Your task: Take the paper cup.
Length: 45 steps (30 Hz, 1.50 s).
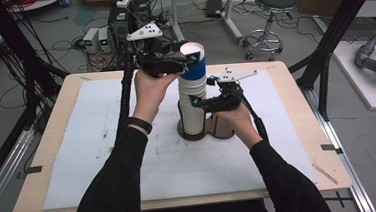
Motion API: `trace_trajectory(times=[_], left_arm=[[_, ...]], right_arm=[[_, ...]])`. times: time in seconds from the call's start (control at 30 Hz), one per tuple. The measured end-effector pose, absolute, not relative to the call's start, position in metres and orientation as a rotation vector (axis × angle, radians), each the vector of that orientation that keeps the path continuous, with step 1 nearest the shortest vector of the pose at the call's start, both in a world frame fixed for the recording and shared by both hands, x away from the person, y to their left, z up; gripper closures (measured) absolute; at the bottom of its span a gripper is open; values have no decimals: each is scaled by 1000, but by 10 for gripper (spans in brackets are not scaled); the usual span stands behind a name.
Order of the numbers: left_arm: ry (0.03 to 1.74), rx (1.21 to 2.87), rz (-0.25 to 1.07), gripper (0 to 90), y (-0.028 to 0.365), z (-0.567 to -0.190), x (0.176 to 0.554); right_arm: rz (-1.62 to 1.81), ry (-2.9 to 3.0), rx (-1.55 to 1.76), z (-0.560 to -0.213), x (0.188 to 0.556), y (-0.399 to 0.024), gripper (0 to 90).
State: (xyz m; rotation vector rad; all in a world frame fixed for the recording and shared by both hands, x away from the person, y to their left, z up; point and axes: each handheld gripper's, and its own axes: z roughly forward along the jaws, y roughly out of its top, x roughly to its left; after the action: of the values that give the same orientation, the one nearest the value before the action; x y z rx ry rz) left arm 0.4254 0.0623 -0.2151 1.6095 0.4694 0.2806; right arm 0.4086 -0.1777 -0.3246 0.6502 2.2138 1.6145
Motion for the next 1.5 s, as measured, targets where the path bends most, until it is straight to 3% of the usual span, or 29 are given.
trace_trajectory(times=[0.97, 1.5], left_arm=[[385, 1512, 394, 304, 91, -148, 393], [351, 1555, 361, 303, 113, -167, 352]], right_arm=[[1610, 2207, 654, -325, 408, -177, 152], [1601, 2207, 653, -325, 407, -177, 154]])
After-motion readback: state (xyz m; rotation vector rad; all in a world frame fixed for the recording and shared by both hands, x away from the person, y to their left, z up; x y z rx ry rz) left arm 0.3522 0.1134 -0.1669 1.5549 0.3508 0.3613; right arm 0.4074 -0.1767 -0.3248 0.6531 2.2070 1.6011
